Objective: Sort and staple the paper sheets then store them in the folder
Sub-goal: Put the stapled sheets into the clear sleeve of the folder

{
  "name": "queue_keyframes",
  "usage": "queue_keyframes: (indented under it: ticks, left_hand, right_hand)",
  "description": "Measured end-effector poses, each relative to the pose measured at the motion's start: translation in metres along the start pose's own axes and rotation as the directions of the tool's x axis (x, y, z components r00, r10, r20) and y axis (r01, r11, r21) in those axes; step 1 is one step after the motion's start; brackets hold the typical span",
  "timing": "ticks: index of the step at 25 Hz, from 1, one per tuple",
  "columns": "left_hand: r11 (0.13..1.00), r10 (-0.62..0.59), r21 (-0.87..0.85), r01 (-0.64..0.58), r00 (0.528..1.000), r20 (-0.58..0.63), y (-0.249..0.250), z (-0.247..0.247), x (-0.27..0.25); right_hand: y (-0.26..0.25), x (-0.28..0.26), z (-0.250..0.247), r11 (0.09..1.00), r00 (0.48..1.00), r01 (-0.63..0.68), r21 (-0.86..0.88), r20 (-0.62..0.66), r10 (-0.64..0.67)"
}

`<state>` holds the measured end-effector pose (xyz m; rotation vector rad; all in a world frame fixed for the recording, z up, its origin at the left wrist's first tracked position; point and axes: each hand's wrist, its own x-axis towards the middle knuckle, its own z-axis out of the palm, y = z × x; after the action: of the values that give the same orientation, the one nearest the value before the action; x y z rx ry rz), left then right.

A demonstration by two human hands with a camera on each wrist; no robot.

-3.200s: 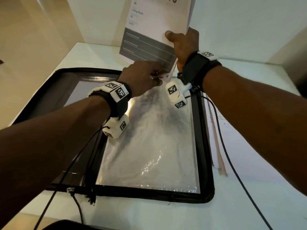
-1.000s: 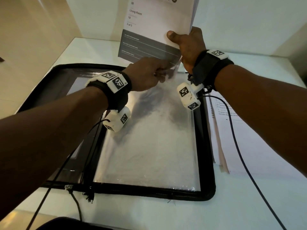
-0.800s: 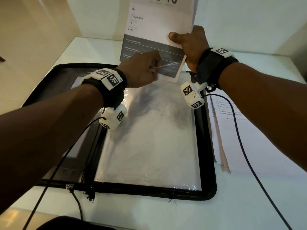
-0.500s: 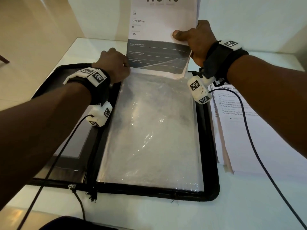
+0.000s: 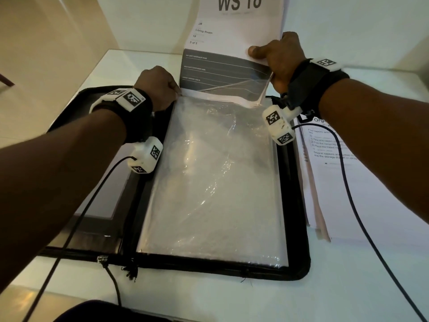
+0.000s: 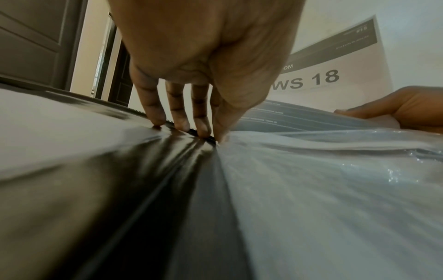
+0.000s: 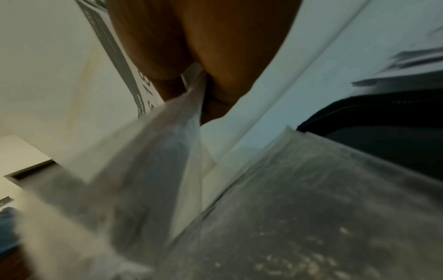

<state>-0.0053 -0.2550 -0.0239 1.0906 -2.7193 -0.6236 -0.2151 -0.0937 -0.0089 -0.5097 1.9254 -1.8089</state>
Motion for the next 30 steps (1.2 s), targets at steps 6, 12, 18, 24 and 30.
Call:
queue_keyframes:
  ticks: [6, 12, 18, 24, 30]
  left_hand:
    - [0.98, 0.024, -0.198, -0.023, 1.0, 0.003, -0.009, -0.003, 0.003]
    - [0.812, -0.067, -0.575, 0.105, 0.994, 0.088, -0.018, 0.001, 0.004]
    - [0.793, -0.152, -0.585, 0.168, 0.985, 0.077, -0.012, 0.011, 0.01]
    - [0.857, -0.052, -0.501, 0.12, 0.988, 0.148, -0.006, 0.007, 0.008]
    - [0.987, 0.039, -0.162, -0.021, 0.993, 0.109, 0.006, 0.001, 0.003]
  right_hand:
    - [0.007, 0.007, -0.005, 0.998, 1.0, 0.003, -0.057, -0.024, -0.005]
    - [0.01, 0.011, -0.007, 0.991, 0.998, 0.019, -0.133, -0.049, -0.026]
    - [0.011, 0.015, -0.013, 0.987, 0.995, 0.05, -0.153, -0.08, -0.062]
    - [0.015, 0.016, -0.016, 0.968, 0.992, 0.047, -0.245, -0.103, -0.074]
    - [0.009, 0.011, -0.015, 0.946, 0.991, 0.097, -0.31, -0.053, -0.119]
